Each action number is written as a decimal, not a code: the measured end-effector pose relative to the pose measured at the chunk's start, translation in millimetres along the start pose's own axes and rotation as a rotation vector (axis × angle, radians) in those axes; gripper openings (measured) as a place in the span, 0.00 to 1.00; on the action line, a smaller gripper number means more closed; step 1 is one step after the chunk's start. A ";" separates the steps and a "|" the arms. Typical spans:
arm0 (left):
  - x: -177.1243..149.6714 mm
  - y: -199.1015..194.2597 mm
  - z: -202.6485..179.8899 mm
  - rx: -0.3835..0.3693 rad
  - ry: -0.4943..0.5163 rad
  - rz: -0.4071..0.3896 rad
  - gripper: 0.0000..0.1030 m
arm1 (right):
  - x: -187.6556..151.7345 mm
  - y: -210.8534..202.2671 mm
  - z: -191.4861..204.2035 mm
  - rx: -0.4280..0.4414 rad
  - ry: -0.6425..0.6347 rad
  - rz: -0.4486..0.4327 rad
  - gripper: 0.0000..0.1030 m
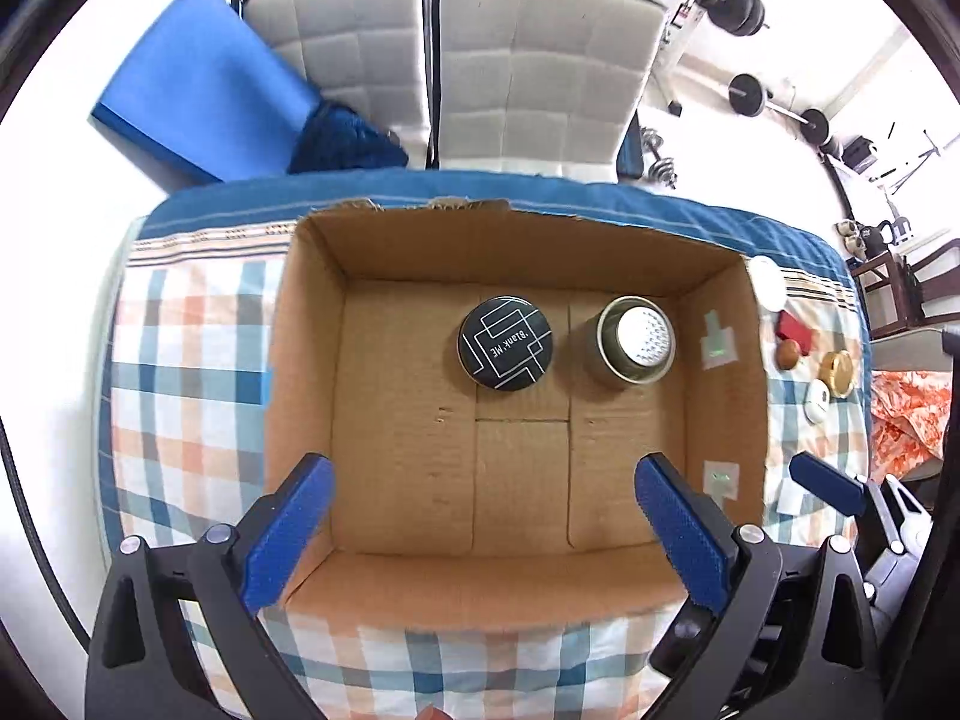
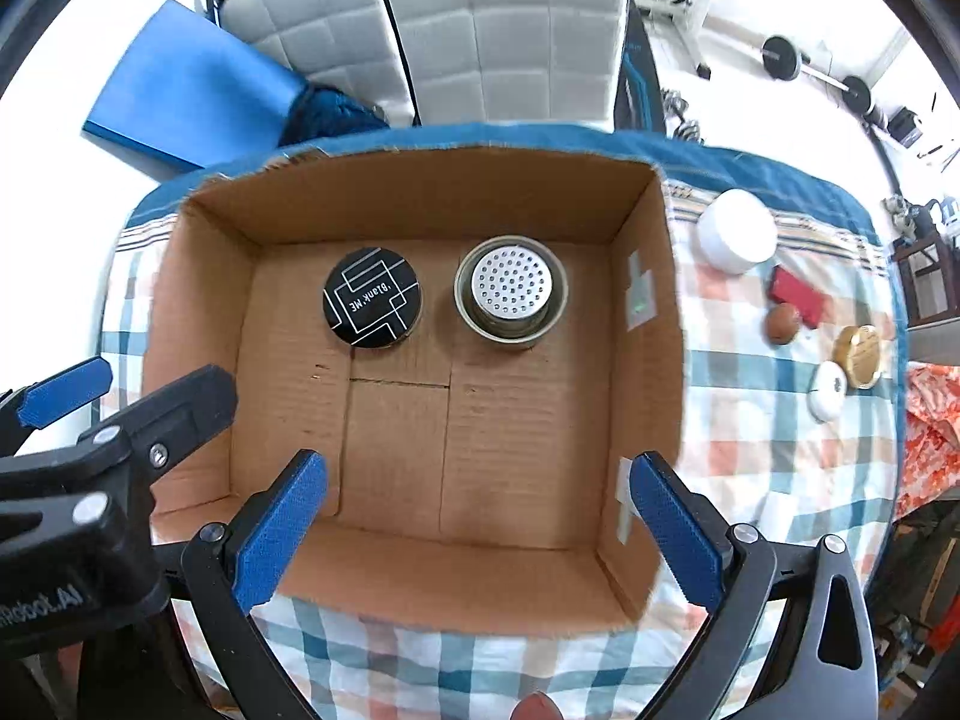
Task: Organize rigid objects
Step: 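Open both tools and lift them out of the box, then grasp the white round container with the left tool while the right tool grasps the gold tin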
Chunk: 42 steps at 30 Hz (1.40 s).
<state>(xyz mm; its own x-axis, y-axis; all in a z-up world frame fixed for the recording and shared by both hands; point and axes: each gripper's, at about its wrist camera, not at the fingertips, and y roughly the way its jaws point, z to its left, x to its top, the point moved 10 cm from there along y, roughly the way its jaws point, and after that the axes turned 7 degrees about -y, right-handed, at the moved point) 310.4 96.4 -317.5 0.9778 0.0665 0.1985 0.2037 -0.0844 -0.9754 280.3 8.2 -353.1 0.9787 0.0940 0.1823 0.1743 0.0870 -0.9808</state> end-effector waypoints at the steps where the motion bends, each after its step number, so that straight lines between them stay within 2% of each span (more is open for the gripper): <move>1: -3.6 -5.7 -0.7 0.003 0.004 -0.008 1.00 | -0.9 -4.1 0.4 0.004 0.000 -0.007 1.00; 12: -30.9 -43.1 -13.1 0.020 0.020 -0.057 1.00 | -32.2 -47.6 4.3 0.055 -0.027 -0.048 1.00; 17: -33.8 -53.7 -35.9 0.008 0.017 -0.071 1.00 | -40.2 -55.7 -22.0 0.089 0.006 -0.050 1.00; 21: -34.0 -52.7 -79.5 -0.004 0.057 -0.074 1.00 | -42.9 -61.6 -70.0 0.084 0.062 -0.055 1.00; 29: -16.7 -8.6 -209.0 -0.073 0.170 -0.016 1.00 | -55.2 -51.3 -213.4 0.006 0.247 -0.029 1.00; 35: 26.1 40.0 -275.9 -0.010 0.252 -0.029 1.00 | -54.6 -19.8 -315.8 -0.059 0.370 0.003 1.00; 42: 71.8 120.9 -314.0 0.043 0.282 0.056 1.00 | -42.7 36.0 -389.1 -0.070 0.465 0.071 1.00</move>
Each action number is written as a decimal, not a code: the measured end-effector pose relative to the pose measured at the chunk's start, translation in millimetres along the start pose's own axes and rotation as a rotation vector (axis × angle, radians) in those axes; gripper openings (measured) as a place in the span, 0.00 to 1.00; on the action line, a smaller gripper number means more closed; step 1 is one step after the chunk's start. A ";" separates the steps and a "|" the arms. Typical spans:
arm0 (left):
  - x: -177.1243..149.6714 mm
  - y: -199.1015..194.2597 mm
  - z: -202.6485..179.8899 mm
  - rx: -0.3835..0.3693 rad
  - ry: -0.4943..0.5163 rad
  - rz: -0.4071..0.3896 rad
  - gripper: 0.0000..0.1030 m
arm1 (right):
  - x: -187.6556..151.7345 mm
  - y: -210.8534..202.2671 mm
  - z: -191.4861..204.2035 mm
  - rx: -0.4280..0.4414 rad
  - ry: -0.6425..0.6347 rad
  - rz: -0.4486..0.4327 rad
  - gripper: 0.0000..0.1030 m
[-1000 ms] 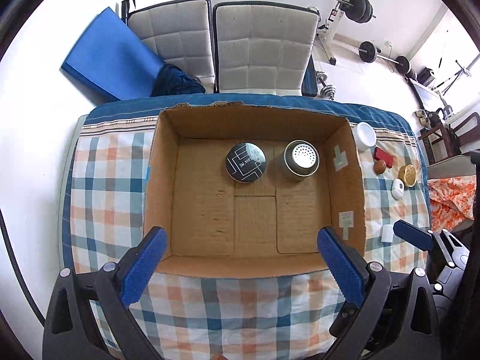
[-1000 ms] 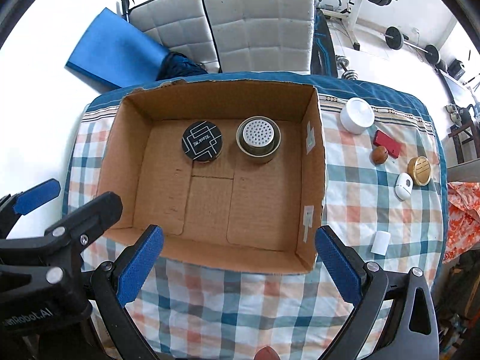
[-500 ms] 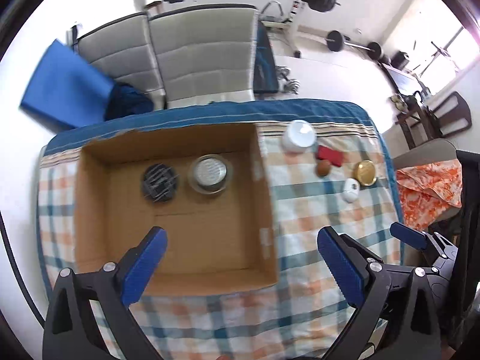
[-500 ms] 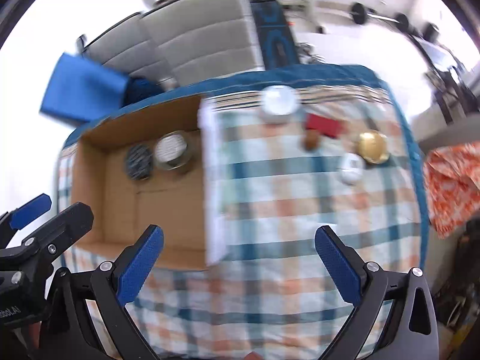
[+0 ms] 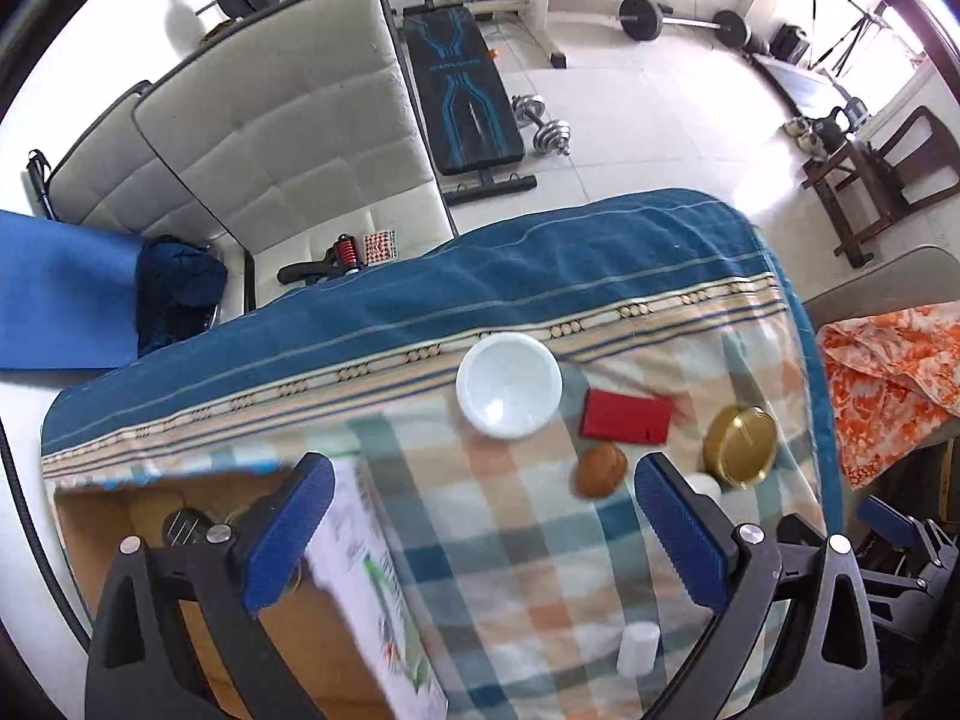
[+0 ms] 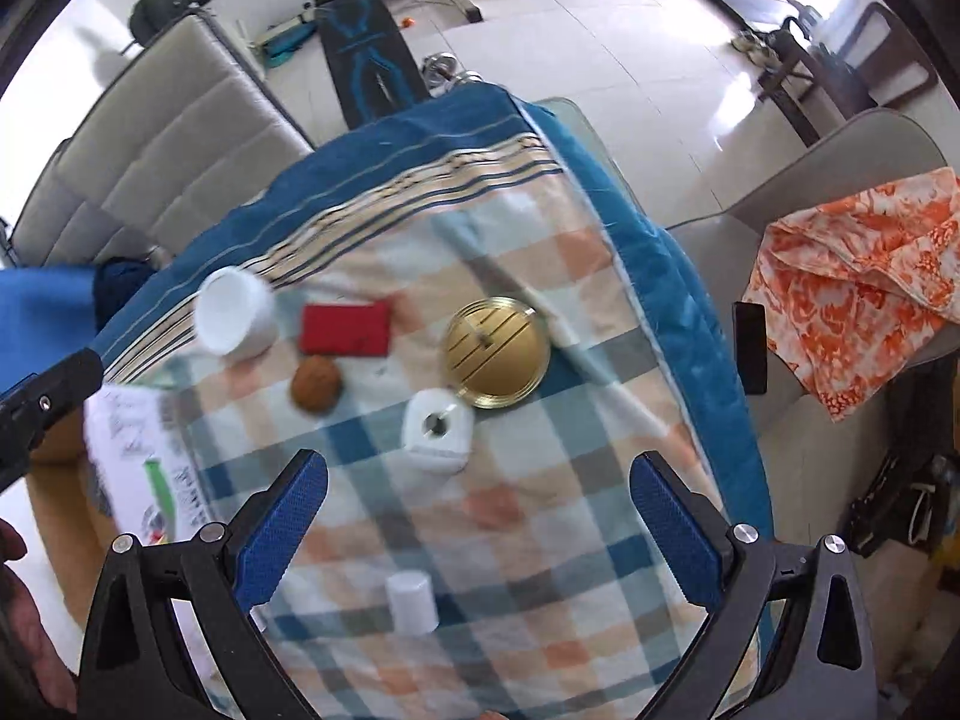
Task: Organize rigid objects
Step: 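Grasp the white round container with the left tool while the right tool grasps the gold tin, then carry the white container and gold tin into the box and lower them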
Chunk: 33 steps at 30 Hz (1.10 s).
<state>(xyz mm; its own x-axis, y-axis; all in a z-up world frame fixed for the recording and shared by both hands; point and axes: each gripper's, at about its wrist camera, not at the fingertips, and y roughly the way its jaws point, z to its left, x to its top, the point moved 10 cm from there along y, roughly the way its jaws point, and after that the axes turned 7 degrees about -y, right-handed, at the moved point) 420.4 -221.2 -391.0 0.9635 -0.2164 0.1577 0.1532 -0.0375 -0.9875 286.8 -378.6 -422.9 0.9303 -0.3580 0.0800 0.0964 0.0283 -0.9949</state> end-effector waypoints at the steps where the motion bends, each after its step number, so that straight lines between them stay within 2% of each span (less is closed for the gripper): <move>1: 4.7 12.1 -3.2 -0.004 0.005 0.023 1.00 | 4.0 8.0 -3.8 0.004 0.010 0.011 1.00; 9: 13.3 86.9 -14.5 0.058 0.063 0.155 1.00 | 25.0 79.9 -11.8 0.024 0.073 0.120 1.00; 15: 9.2 117.8 -16.9 0.071 0.084 0.212 1.00 | 28.5 111.8 -7.1 0.031 0.107 0.158 0.98; 17: 10.3 123.2 -16.1 0.074 0.086 0.221 1.00 | 28.5 117.8 -4.7 0.021 0.103 0.167 0.87; 18: 12.0 128.0 -17.1 0.073 0.089 0.224 1.00 | 28.2 120.3 -4.0 0.013 0.101 0.171 0.74; 19: 12.6 130.4 -17.3 0.072 0.092 0.227 0.99 | 27.6 121.9 -4.3 0.001 0.097 0.175 0.66; 20: 12.9 132.7 -16.6 0.074 0.095 0.232 0.96 | 27.3 123.3 -3.9 -0.006 0.094 0.173 0.66; 22: 11.5 138.4 -15.5 0.065 0.093 0.254 0.66 | 26.6 124.1 -3.6 -0.011 0.094 0.166 0.66; 24: 8.9 144.5 -15.0 0.053 0.090 0.278 0.64 | 25.7 124.9 -2.1 -0.014 0.089 0.165 0.66; 33: 16.1 153.8 -9.0 0.022 0.057 0.291 0.65 | 35.9 129.9 -0.5 -0.014 0.098 0.206 0.66</move>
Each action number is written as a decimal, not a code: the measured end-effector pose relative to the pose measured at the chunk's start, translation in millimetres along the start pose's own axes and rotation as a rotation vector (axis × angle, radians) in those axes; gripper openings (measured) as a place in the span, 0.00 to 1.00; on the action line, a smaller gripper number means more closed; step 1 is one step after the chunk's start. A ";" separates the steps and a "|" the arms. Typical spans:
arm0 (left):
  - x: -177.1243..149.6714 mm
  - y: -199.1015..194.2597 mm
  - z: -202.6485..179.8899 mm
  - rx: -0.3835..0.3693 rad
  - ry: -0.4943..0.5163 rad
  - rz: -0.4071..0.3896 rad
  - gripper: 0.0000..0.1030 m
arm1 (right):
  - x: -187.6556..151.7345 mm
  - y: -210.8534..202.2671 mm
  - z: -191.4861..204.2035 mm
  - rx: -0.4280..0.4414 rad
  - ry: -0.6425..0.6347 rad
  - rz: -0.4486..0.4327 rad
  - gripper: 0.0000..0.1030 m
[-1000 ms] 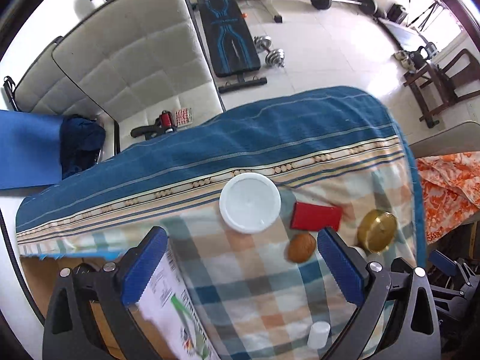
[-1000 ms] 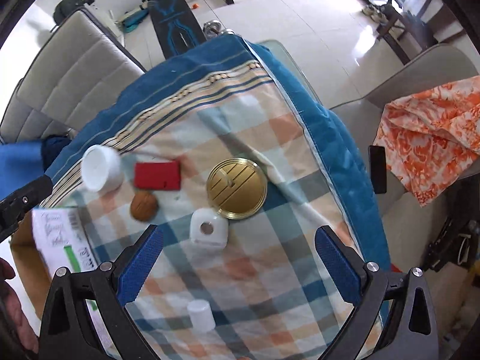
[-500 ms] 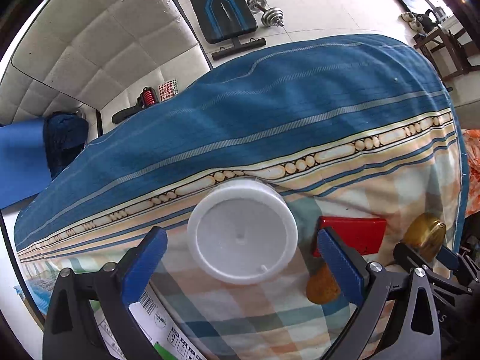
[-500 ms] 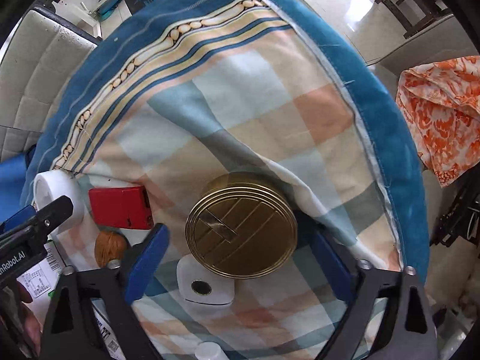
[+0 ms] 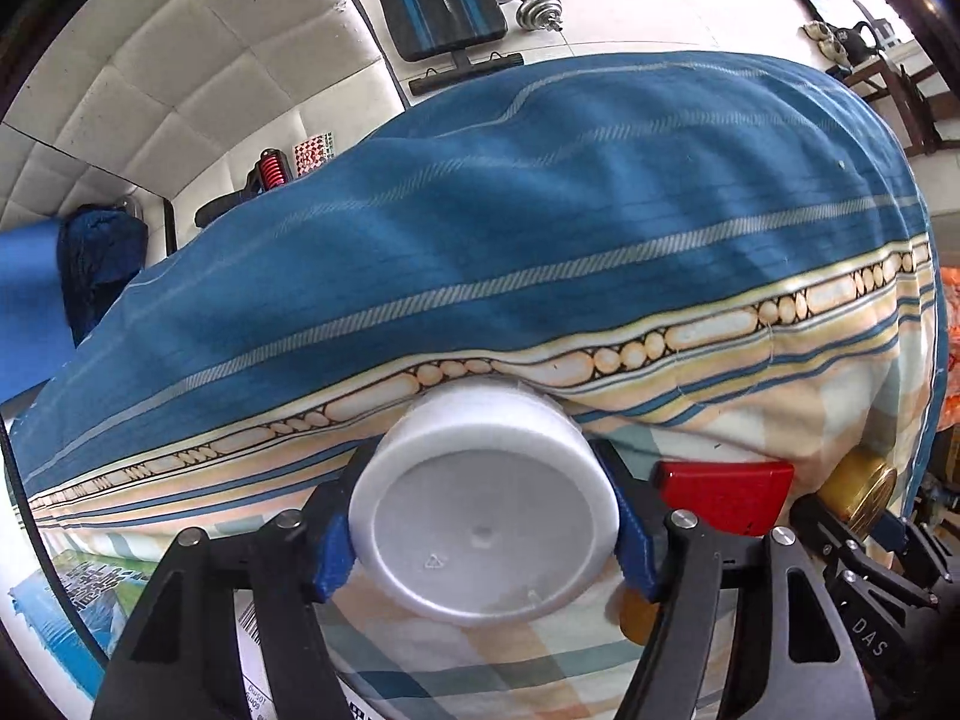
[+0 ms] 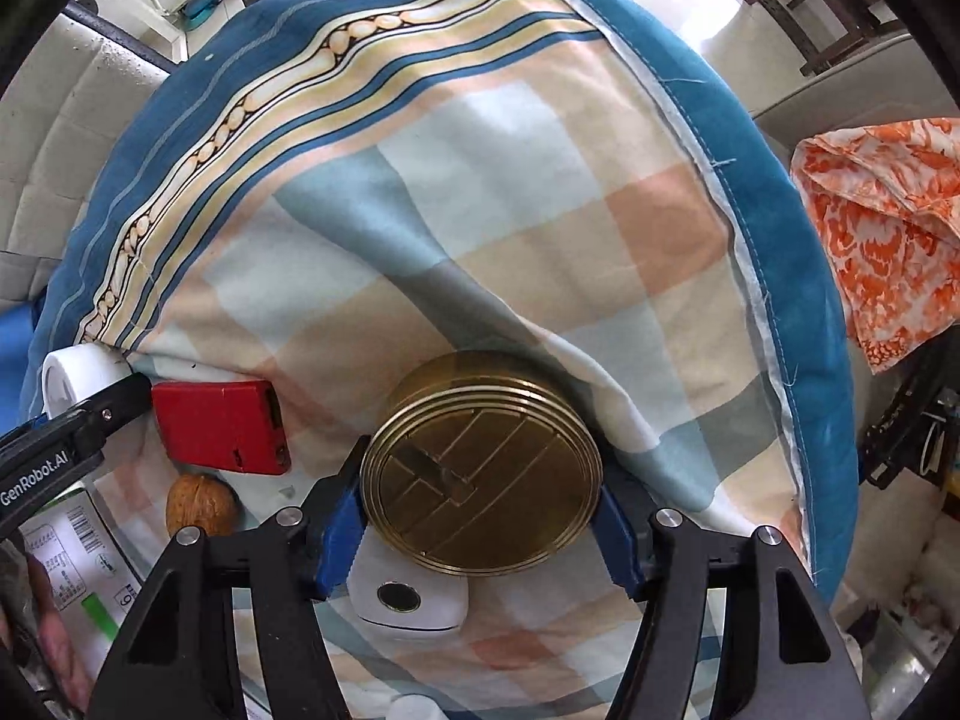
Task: Organize rigid objects
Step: 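Carry the white container and gold tin into the box and lower them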
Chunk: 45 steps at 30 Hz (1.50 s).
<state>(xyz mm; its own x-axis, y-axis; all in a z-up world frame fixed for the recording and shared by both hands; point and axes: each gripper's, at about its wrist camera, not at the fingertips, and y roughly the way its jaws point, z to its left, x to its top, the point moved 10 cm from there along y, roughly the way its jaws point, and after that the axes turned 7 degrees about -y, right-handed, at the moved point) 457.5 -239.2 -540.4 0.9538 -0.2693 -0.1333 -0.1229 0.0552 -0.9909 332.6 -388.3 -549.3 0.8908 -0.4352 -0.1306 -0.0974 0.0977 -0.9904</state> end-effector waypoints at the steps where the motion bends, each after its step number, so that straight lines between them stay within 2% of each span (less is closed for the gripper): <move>1: 0.9 -0.4 0.4 -0.003 -0.005 0.000 0.65 | 0.0 0.5 0.8 -0.002 -0.005 0.001 0.66; 5: -4.4 -5.6 2.2 0.002 -0.002 -0.015 0.64 | -4.1 -2.6 0.5 0.011 -0.033 -0.002 0.65; 8: -20.0 -9.2 3.4 -0.001 0.003 -0.015 0.64 | -13.6 -8.4 -4.5 0.017 -0.068 0.010 0.65; 12: -52.6 -10.0 4.8 0.006 0.021 -0.003 0.64 | -32.9 -11.7 -14.7 -0.006 -0.118 0.035 0.65; 15: -79.8 -2.8 5.2 0.002 0.034 0.034 0.64 | -50.6 -10.0 -24.5 -0.011 -0.139 0.069 0.65; 21: -115.2 11.2 2.4 -0.008 0.047 0.075 0.64 | -82.5 -2.1 -37.2 -0.033 -0.172 0.113 0.65; 24: -116.4 18.4 4.0 0.008 0.044 0.068 0.64 | -96.3 5.7 -39.0 -0.052 -0.175 0.123 0.66; 28: -112.7 20.2 4.3 0.015 0.040 0.064 0.67 | -95.3 6.8 -34.1 -0.059 -0.164 0.124 0.67; 32: -110.2 21.1 2.5 0.022 0.036 0.056 0.68 | -87.3 12.4 -45.7 -0.053 -0.140 0.130 0.68; 35: -112.2 23.4 -17.3 0.025 0.035 0.043 0.65 | -82.7 13.2 -48.5 -0.051 -0.132 0.125 0.67; 40: -122.5 9.2 -22.1 0.029 0.041 0.013 0.64 | -86.7 12.5 -48.8 -0.058 -0.143 0.112 0.65; 45: -135.8 -18.1 -28.6 -0.011 0.033 -0.035 0.64 | -97.3 -8.8 -34.1 -0.035 -0.172 0.072 0.65</move>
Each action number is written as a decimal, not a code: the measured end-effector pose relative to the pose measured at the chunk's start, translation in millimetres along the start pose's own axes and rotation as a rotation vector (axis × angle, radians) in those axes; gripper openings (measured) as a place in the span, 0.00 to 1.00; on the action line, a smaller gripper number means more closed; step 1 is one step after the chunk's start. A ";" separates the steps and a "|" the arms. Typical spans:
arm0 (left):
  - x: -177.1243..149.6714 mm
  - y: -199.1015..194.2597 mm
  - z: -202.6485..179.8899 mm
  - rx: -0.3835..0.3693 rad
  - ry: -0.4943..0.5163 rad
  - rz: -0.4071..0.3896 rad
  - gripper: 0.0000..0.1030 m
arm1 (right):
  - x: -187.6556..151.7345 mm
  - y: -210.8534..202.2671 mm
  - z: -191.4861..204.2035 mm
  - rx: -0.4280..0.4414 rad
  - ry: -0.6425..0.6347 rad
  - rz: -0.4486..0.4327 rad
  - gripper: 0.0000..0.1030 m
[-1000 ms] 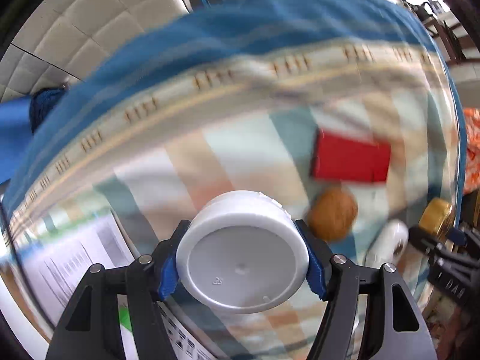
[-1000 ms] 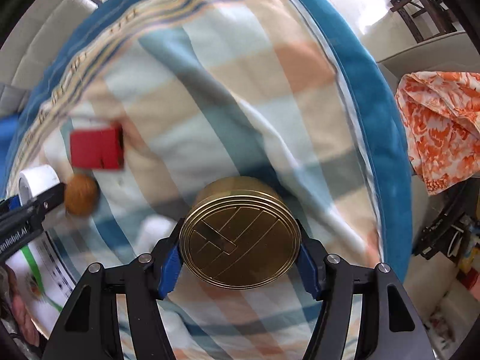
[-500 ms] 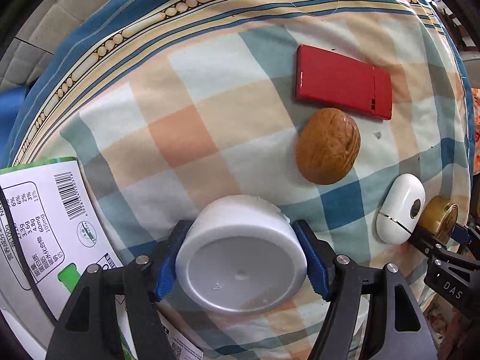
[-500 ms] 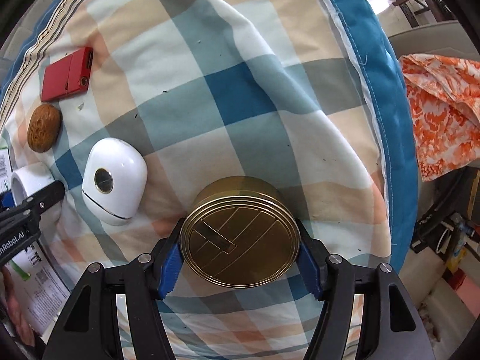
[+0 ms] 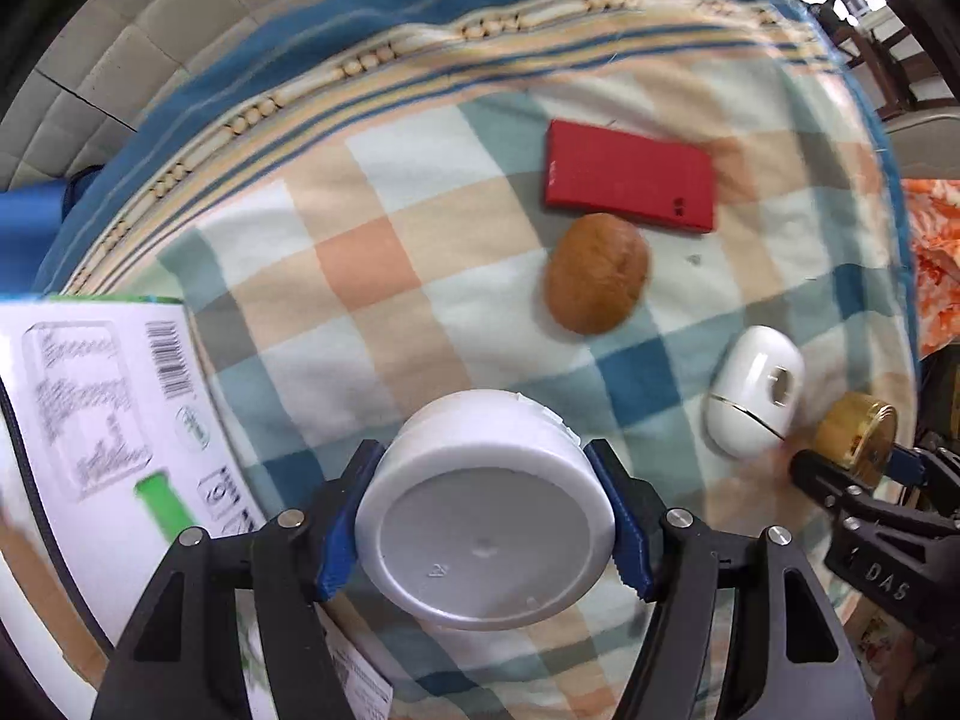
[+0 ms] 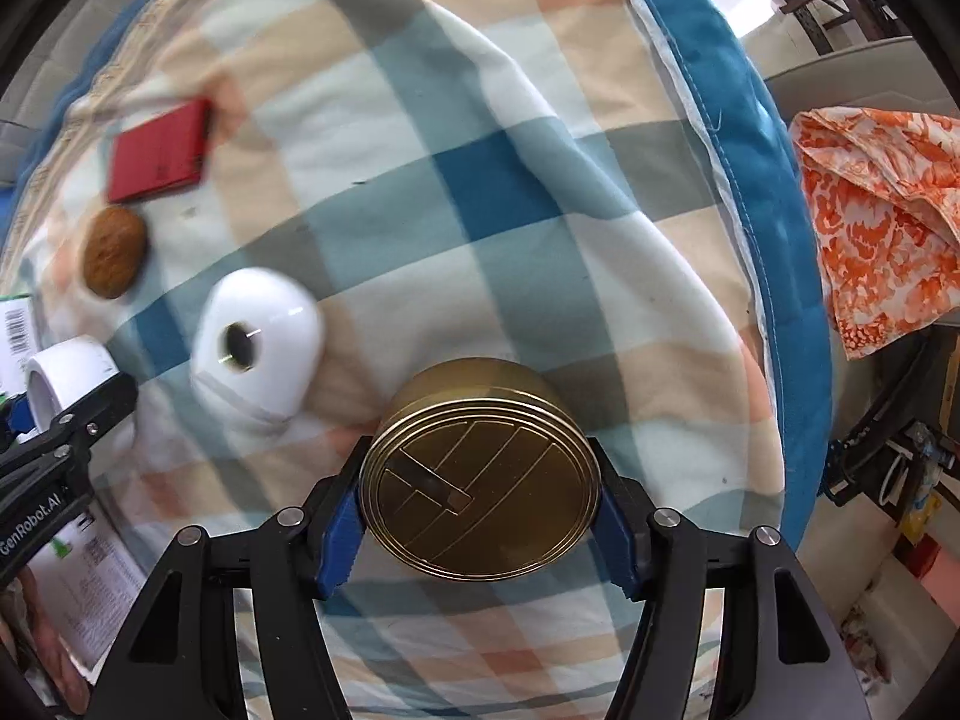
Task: Organize rigid objects
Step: 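Carry the white container and gold tin into the box and lower them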
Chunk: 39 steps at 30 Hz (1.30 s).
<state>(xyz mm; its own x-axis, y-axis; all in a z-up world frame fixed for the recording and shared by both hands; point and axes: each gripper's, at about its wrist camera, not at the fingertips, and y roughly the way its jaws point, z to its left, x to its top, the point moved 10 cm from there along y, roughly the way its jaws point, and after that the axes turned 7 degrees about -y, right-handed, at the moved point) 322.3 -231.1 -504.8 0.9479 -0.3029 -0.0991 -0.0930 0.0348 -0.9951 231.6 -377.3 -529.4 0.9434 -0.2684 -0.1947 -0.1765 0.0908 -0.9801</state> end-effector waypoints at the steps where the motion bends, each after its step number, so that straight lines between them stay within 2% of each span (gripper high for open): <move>1: -2.5 -7.3 -1.0 -0.010 -0.003 -0.014 0.64 | -1.5 -6.3 2.6 0.002 -0.007 -0.012 0.65; 11: -39.2 -100.7 20.8 -0.073 -0.065 -0.161 0.64 | -21.8 -94.6 48.9 0.025 -0.105 -0.158 0.65; 20: -81.3 -161.0 82.9 -0.071 -0.115 -0.255 0.64 | -57.7 -135.5 135.6 0.063 -0.206 -0.231 0.65; 26: -106.9 -174.6 140.6 -0.079 -0.185 -0.277 0.64 | -74.8 -147.9 208.5 0.097 -0.272 -0.255 0.65; 31: -127.6 -174.6 210.5 -0.083 -0.267 -0.264 0.64 | -83.8 -141.7 276.3 0.118 -0.346 -0.246 0.65; 36: -139.5 -154.3 284.9 -0.046 -0.357 -0.242 0.64 | -84.0 -119.3 336.2 0.114 -0.403 -0.212 0.65; 39: -140.1 -128.9 318.8 -0.048 -0.404 -0.193 0.64 | -76.2 -97.2 360.9 0.115 -0.393 -0.178 0.65</move>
<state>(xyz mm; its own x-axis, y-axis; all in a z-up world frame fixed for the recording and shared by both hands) 298.6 110.5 -361.1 0.9913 0.0966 0.0889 0.0925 -0.0333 -0.9952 278.2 -19.6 -405.4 0.9952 0.0938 0.0276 0.0095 0.1884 -0.9821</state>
